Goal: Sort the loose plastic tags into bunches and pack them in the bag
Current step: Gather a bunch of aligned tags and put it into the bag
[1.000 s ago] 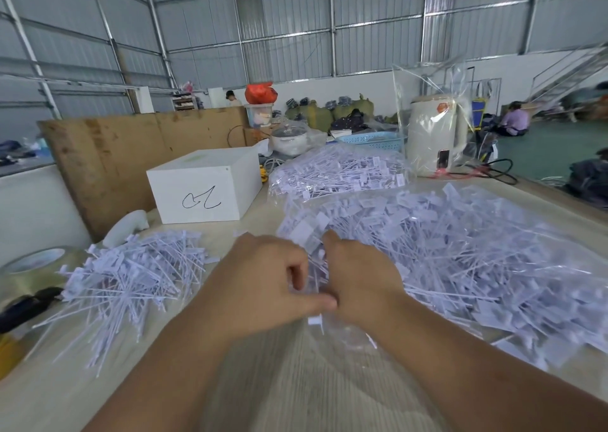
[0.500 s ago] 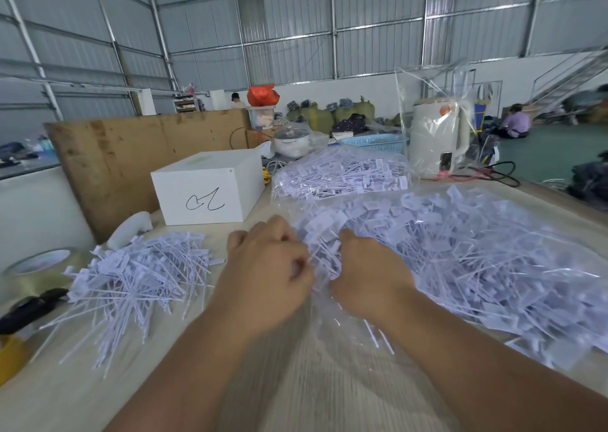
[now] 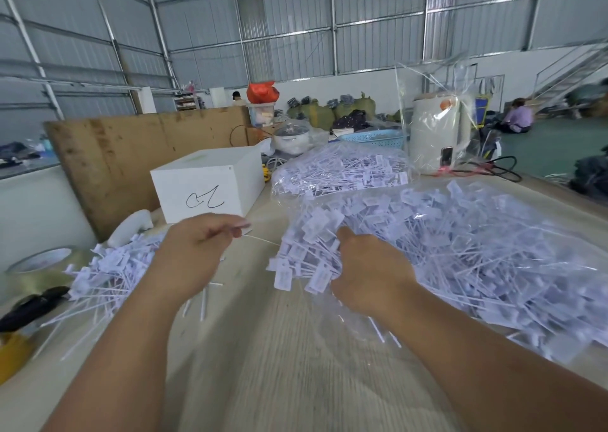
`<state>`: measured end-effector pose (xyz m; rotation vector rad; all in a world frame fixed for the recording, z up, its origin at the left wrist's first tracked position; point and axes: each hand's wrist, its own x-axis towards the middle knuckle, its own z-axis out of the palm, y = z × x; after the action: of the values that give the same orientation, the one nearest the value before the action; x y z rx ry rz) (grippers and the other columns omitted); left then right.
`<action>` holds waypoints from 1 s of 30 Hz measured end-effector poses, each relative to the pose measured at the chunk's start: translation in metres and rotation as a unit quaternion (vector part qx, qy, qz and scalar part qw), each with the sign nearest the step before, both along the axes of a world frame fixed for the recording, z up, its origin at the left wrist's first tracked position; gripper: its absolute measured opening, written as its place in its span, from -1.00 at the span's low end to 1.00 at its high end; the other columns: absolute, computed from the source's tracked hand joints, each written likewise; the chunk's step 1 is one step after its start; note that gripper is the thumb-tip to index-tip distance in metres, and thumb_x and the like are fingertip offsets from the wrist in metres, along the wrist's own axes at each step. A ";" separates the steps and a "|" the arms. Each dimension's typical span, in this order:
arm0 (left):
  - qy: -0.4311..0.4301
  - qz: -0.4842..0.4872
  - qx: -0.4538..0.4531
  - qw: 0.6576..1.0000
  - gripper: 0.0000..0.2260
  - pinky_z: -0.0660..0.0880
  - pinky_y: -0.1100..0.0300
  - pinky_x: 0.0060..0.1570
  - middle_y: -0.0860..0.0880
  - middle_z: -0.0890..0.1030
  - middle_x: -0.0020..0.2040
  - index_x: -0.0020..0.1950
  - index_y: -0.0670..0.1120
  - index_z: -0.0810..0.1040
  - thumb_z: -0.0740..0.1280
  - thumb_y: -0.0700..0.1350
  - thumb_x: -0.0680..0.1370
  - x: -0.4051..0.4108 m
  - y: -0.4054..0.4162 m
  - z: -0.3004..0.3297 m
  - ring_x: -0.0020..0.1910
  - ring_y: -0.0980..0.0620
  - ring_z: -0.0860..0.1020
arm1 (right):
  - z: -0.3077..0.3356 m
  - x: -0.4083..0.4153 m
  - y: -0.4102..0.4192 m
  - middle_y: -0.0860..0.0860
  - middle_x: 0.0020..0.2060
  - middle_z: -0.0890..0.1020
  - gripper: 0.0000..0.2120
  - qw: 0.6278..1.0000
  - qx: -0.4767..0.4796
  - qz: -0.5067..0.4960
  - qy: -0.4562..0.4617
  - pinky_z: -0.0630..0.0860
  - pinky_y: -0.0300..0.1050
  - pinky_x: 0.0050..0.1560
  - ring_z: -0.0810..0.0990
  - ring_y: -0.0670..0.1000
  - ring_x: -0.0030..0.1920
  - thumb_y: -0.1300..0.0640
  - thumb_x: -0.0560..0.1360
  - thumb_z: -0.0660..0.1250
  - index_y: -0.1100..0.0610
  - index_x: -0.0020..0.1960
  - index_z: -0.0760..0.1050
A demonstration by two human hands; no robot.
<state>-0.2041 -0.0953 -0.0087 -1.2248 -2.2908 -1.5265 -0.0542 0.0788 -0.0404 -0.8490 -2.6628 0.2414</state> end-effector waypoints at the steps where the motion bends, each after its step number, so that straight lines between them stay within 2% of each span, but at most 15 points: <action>1: 0.045 0.007 -0.032 0.998 -0.57 0.40 0.53 -0.25 0.18 0.63 -0.12 -0.18 0.13 0.64 0.24 -0.40 0.54 -0.001 0.002 -0.005 -0.16 0.25 0.53 | 0.000 0.001 0.000 -0.07 -0.23 0.38 -0.45 1.000 0.005 0.004 -0.001 0.41 -0.10 -0.32 0.57 0.11 -0.09 0.14 0.42 0.35 0.03 0.34 0.21; 3: 0.113 0.012 -0.070 0.991 -0.55 0.37 0.52 -0.27 0.13 0.62 -0.04 -0.20 0.08 0.65 0.19 -0.45 0.52 -0.004 0.005 -0.012 -0.13 0.18 0.53 | 0.000 0.002 -0.001 -0.07 -0.24 0.41 -0.51 1.000 0.017 0.014 0.000 0.37 -0.13 -0.37 0.53 0.09 -0.16 0.13 0.41 0.36 0.03 0.26 0.24; 5: 0.163 0.027 -0.067 0.984 -0.58 0.34 0.47 -0.14 0.07 0.61 -0.04 -0.19 -0.05 0.69 0.16 -0.49 0.48 -0.009 0.006 -0.015 -0.05 0.09 0.53 | -0.001 0.003 -0.001 -0.08 -0.27 0.40 -0.55 0.999 0.028 0.021 0.003 0.35 -0.14 -0.39 0.48 0.07 -0.22 0.15 0.40 0.36 0.03 0.21 0.26; 8: 0.225 0.103 -0.019 0.969 -0.63 0.39 0.17 0.05 -0.01 0.59 -0.07 -0.23 -0.20 0.68 0.14 -0.52 0.41 -0.021 0.001 -0.016 0.02 -0.12 0.53 | -0.003 0.003 -0.001 -0.08 -0.30 0.34 -0.57 0.998 0.051 0.025 0.004 0.28 -0.16 -0.44 0.39 0.03 -0.30 0.15 0.40 0.35 0.04 0.19 0.25; 10: 0.247 0.153 0.002 0.957 -0.64 0.44 0.01 0.06 -0.10 0.62 -0.08 -0.27 -0.23 0.67 0.15 -0.55 0.37 -0.028 -0.005 -0.016 -0.03 -0.24 0.55 | -0.004 0.002 0.000 -0.07 -0.30 0.36 -0.58 0.998 0.055 0.030 0.005 0.24 -0.18 -0.48 0.35 -0.01 -0.36 0.17 0.40 0.34 0.05 0.18 0.25; 12: 0.265 0.182 0.006 0.947 -0.66 0.48 -0.09 0.00 -0.18 0.64 -0.09 -0.29 -0.24 0.67 0.10 -0.45 0.34 -0.030 -0.008 -0.016 -0.08 -0.29 0.54 | -0.006 0.001 0.000 -0.07 -0.30 0.39 -0.59 0.998 0.057 0.031 0.004 0.25 -0.18 -0.48 0.36 -0.02 -0.37 0.19 0.39 0.34 0.05 0.17 0.27; 14: 0.274 0.194 0.003 0.942 -0.65 0.46 -0.07 -0.02 -0.20 0.65 -0.08 -0.30 -0.24 0.67 0.09 -0.43 0.32 -0.028 -0.008 -0.017 -0.07 -0.30 0.52 | -0.007 0.000 0.000 -0.07 -0.29 0.40 -0.59 0.998 0.062 0.032 0.003 0.24 -0.18 -0.48 0.35 -0.03 -0.39 0.19 0.38 0.34 0.04 0.16 0.27; 17: 0.282 0.196 -0.006 0.939 -0.62 0.39 0.03 0.01 -0.17 0.66 -0.05 -0.29 -0.22 0.67 0.16 -0.59 0.32 -0.023 -0.002 -0.018 -0.01 -0.30 0.48 | -0.008 -0.001 -0.001 -0.08 -0.30 0.39 -0.58 0.997 0.068 0.036 0.001 0.21 -0.19 -0.49 0.33 -0.04 -0.40 0.20 0.37 0.34 0.06 0.16 0.27; 24: 0.330 0.169 -0.016 0.929 -0.61 0.48 -0.06 0.00 -0.18 0.66 -0.03 -0.29 -0.22 0.68 0.21 -0.62 0.31 -0.016 0.006 -0.013 0.01 -0.35 0.49 | -0.011 -0.003 -0.004 -0.08 -0.32 0.35 -0.61 0.995 0.087 0.043 -0.001 0.20 -0.19 -0.50 0.38 0.01 -0.37 0.20 0.40 0.33 0.06 0.17 0.28; 28: 0.353 0.174 -0.007 0.919 -0.63 0.42 0.02 0.00 -0.18 0.67 -0.04 -0.32 -0.23 0.67 0.21 -0.62 0.30 -0.013 0.007 -0.012 -0.01 -0.34 0.49 | -0.011 -0.003 -0.005 -0.08 -0.30 0.35 -0.60 0.995 0.085 0.046 -0.006 0.22 -0.18 -0.49 0.43 0.05 -0.29 0.20 0.41 0.32 0.06 0.19 0.27; 30: 0.339 0.194 0.018 0.920 -0.64 0.35 0.12 0.03 -0.17 0.67 -0.04 -0.30 -0.23 0.67 0.19 -0.60 0.31 -0.010 0.004 -0.010 0.02 -0.31 0.47 | -0.011 -0.003 -0.006 -0.07 -0.28 0.38 -0.61 0.995 0.089 0.053 -0.006 0.23 -0.18 -0.47 0.44 0.06 -0.28 0.20 0.42 0.32 0.07 0.18 0.27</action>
<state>-0.2144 -0.0911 -0.0190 -0.9941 -1.8688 -0.8229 -0.0569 0.0725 -0.0510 -0.6581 -2.6947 0.0235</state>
